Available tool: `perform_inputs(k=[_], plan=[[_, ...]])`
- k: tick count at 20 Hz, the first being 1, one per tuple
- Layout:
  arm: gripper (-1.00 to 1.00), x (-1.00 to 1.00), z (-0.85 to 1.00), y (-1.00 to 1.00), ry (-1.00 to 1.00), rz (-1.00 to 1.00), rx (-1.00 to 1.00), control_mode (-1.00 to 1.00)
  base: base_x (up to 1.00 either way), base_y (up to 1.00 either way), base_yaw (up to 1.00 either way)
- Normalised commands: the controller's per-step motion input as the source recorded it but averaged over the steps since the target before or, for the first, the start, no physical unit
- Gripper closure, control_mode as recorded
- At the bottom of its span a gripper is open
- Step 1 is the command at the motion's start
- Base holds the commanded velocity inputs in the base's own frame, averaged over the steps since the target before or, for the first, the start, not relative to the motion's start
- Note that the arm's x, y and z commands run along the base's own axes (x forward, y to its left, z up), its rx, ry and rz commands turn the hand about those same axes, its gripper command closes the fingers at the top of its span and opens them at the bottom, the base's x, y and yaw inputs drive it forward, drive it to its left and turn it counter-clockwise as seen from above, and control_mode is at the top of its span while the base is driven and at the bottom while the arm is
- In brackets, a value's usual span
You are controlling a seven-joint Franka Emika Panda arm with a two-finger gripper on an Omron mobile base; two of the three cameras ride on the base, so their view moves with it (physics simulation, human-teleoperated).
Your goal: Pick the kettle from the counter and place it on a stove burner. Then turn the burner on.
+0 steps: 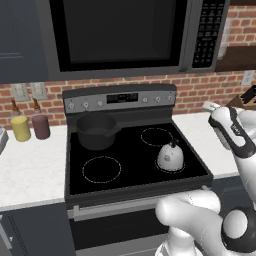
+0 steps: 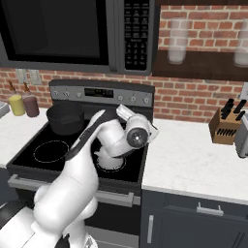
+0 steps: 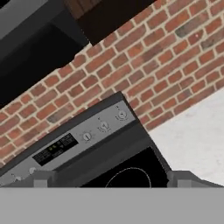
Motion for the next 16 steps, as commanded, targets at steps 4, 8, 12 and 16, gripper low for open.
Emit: perform_inputs(k=[4, 8, 12, 16], plan=[[-1.00, 0.67, 0.00, -0.43, -0.09, 0.15, -0.05, -1.00, 0.00, 0.00, 0.00], [-1.00, 0.87, -0.09, -0.02, 0.03, 0.08, -0.05, -1.00, 0.00, 0.00, 0.00], [-1.00, 0.81, -0.06, 0.00, 0.08, 0.02, -0.05, -1.00, 0.00, 0.00, 0.00], [-1.00, 0.30, 0.00, 0.00, 0.06, 0.00, -0.06, -1.00, 0.00, 0.00, 0.00]])
